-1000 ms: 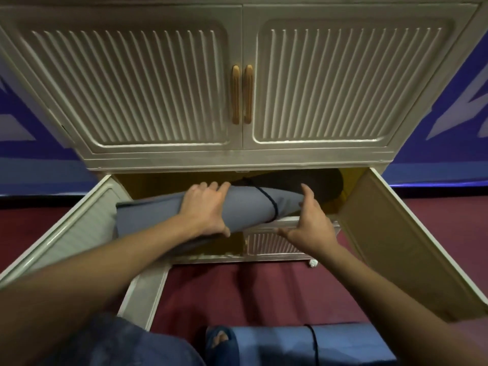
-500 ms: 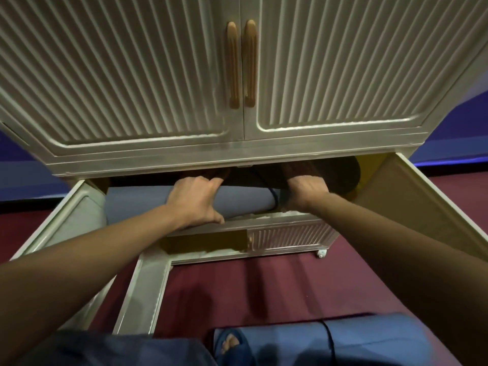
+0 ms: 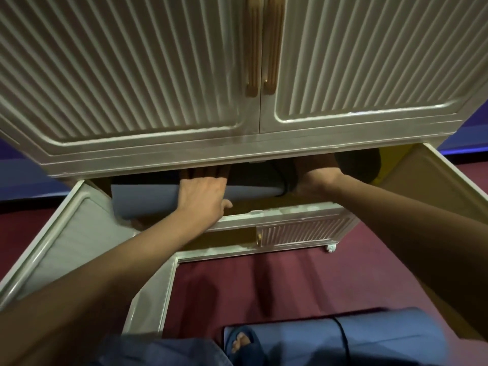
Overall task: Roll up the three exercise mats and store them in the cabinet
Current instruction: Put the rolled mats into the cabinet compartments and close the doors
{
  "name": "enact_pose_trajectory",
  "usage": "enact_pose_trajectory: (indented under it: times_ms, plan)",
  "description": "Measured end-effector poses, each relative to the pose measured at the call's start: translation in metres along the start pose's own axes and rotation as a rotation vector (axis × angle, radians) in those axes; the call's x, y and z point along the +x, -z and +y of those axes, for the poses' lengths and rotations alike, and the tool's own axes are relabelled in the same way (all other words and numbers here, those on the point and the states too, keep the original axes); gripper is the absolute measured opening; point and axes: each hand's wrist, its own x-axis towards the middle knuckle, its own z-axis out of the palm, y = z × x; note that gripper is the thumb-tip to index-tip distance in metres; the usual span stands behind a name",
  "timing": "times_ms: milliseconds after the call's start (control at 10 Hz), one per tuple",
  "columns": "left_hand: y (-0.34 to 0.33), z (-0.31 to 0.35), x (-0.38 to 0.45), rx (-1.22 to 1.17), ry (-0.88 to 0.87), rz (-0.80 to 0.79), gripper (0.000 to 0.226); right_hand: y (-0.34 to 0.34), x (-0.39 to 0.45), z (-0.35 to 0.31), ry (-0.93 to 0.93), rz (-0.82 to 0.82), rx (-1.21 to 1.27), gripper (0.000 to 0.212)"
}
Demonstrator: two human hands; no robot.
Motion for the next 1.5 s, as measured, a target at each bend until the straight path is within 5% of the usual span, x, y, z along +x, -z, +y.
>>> enact_pose_trajectory:
  times_ms: [100, 200, 300, 500, 600, 700, 800, 900, 1000, 1100, 1300, 1400, 1500]
  plan:
    - [-0.020, -0.005, 0.022, -0.102, 0.074, -0.196, 0.041, 0.002, 0.012, -0.012, 0.067, 0.231, -0.340, 0.067]
    - [-0.045, -0.003, 0.034, -0.063, 0.073, -0.195, 0.089, 0.038, -0.013, -0.029, -0.330, 0.175, 1.064, 0.102]
    - [-0.051, 0.002, 0.038, -0.035, 0.036, -0.091, 0.113, 0.031, -0.010, -0.036, -0.337, 0.389, 0.785, 0.123]
    - [-0.057, -0.009, 0.033, -0.053, 0.004, -0.045, 0.121, 0.009, -0.021, -0.018, -0.229, 0.495, 0.743, 0.107]
    - [-0.050, -0.008, 0.035, -0.077, 0.069, -0.159, 0.121, 0.010, -0.018, -0.028, -0.243, 0.437, 0.757, 0.101]
    - [-0.030, 0.000, 0.038, -0.211, 0.191, -0.383, 0.073, 0.019, -0.016, -0.032, -0.291, 0.392, 0.763, 0.102]
    - [-0.015, 0.002, 0.031, -0.160, 0.134, -0.390, 0.064, 0.028, -0.023, -0.040, -0.353, 0.340, 0.763, 0.104]
    - [-0.008, -0.001, 0.011, -0.064, 0.047, -0.245, 0.062, 0.043, -0.047, -0.042, -0.328, 0.171, 0.763, 0.070]
    - [-0.013, -0.005, -0.012, -0.036, -0.004, -0.168, 0.066, 0.058, -0.072, -0.040, -0.328, 0.225, 0.803, 0.038]
    - [-0.004, -0.005, -0.034, -0.099, 0.006, -0.093, 0.077, 0.082, -0.100, -0.042, -0.308, 0.339, 0.887, 0.053]
    - [0.048, -0.031, -0.089, 0.019, 0.049, 0.072, 0.059, 0.106, -0.163, -0.031, -0.346, 0.397, 0.908, 0.037]
    - [0.060, -0.070, -0.123, 0.049, 0.176, 0.156, 0.080, 0.077, -0.201, -0.012, -0.452, 0.521, 1.042, 0.035]
    - [0.053, -0.115, -0.147, -0.040, 0.397, 0.069, 0.101, 0.028, -0.242, 0.007, -0.752, 0.500, 0.979, 0.048]
